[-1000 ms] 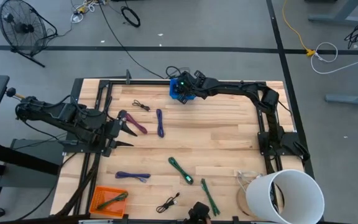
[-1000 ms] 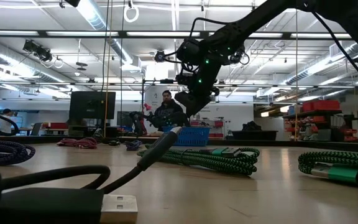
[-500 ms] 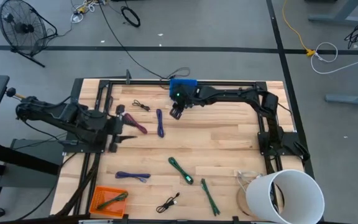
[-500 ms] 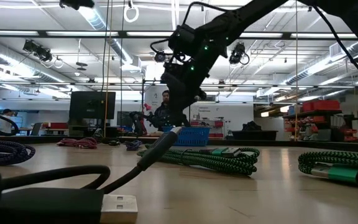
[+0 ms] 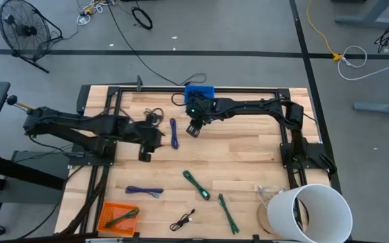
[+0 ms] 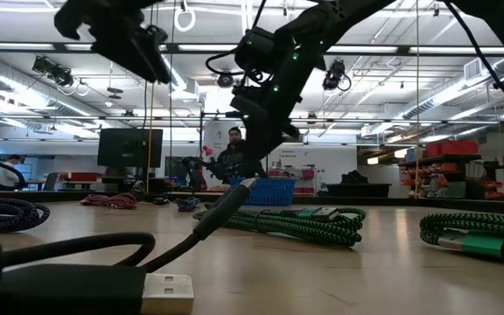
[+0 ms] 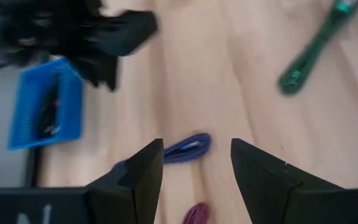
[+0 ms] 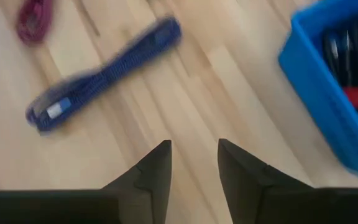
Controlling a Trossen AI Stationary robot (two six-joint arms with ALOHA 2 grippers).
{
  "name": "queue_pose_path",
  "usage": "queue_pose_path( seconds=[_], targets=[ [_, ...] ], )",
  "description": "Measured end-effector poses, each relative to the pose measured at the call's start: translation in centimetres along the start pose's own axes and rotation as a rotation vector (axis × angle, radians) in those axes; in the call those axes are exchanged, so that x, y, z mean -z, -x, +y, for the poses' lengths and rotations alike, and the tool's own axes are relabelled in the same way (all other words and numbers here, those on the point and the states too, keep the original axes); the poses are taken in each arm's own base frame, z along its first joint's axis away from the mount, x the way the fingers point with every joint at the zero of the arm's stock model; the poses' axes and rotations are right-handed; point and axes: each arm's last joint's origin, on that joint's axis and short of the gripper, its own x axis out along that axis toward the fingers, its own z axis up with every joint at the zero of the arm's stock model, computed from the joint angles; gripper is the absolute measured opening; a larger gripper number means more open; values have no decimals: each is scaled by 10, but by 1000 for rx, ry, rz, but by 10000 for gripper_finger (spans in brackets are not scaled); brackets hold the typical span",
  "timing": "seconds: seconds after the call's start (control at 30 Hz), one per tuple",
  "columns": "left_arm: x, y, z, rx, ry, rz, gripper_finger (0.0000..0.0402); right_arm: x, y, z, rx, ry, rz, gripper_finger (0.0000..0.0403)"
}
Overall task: Pick & Place USB Port
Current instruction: Put the purple black charger cable into the orange bin
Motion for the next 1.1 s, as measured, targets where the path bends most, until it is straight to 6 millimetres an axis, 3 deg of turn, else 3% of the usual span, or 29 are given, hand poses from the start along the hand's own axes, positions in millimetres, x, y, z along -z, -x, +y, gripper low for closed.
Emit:
queue_pose_path(
  seconds=[0.27,0.6,0.9,1.1],
  targets=[
    [8,-51,9,140,-165,140,188,4,17,0,12,-31,46,107],
    [28,-107,20,269,-148,272,139,-2,39,9,-21,-24,-38,103],
    [37,-133,17,273,-231,334,129,-5,44,12,-16,-7,-79,104],
    [37,-138,14,272,-303,327,139,-7,44,12,-20,9,-99,104]
  ],
)
